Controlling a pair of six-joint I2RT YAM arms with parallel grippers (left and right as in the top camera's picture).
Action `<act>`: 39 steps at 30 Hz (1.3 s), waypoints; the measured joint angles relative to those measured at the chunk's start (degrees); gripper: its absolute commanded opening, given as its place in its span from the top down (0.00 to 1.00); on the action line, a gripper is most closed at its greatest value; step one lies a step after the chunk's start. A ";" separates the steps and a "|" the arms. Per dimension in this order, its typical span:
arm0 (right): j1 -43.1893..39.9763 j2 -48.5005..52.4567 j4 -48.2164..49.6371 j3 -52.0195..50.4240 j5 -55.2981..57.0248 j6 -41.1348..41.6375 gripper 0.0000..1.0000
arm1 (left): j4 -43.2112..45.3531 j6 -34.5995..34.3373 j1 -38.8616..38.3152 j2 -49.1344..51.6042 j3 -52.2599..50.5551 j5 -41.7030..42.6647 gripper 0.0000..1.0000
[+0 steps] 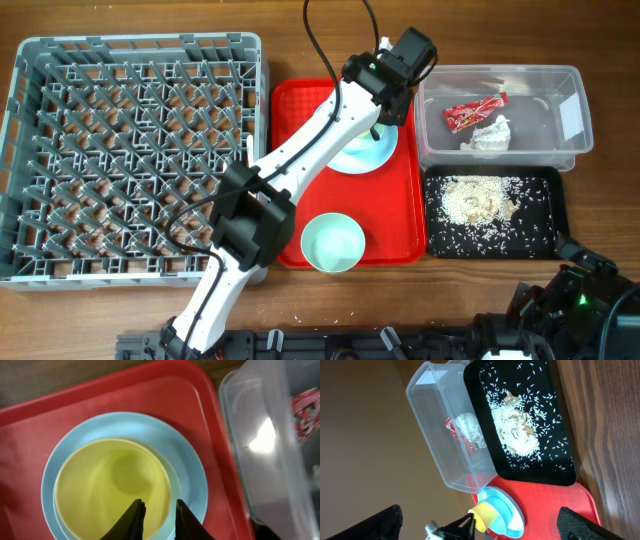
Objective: Sort waste into correct bins and load items into the dishwasher rack
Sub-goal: 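Reach the left gripper to the yellow cup on the plate and grasp it, then carry the yellow cup left and lower it into the grey rack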
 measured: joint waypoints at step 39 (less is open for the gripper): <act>0.02 0.00 0.02 0.00 0.17 0.37 0.00 | -22.58 15.21 52.85 -5.22 4.39 86.36 0.96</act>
